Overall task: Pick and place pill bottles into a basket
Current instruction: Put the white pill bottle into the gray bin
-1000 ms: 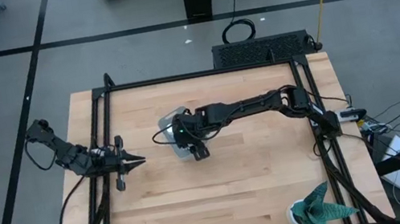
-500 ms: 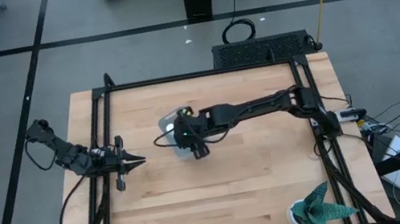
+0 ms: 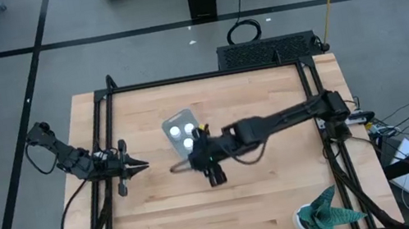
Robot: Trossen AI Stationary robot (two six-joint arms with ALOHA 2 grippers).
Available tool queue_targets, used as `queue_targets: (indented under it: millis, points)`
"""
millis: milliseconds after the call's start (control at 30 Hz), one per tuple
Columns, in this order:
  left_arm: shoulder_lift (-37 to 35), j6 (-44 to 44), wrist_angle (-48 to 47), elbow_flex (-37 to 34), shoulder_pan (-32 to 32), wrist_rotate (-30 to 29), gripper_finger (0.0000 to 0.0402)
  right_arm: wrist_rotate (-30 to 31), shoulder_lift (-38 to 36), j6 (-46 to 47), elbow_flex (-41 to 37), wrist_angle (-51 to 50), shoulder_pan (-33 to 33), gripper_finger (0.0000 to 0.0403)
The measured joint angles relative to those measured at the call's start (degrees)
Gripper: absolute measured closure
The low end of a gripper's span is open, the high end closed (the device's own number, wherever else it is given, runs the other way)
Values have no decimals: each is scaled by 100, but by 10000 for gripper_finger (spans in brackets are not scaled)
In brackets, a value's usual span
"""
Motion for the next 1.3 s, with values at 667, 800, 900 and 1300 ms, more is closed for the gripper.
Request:
queue_targets:
  millis: [667, 800, 900, 1300]
  points:
    - [9, -146, -31, 0, 0, -2, 355, 190, -3428, 1279, -5300, 3593, 738, 287]
    - [9, -131, -28, 0, 0, -6, 355, 172, -4478, 1314, -6573, 4366, 698, 341]
    - [9, -115, -28, 0, 0, -13, 355, 257, -5258, 1184, -7147, 4437, 685, 389]
    - [9, -107, -28, 0, 0, -42, 355, 1009, -7821, 1281, -8554, 4453, 658, 401]
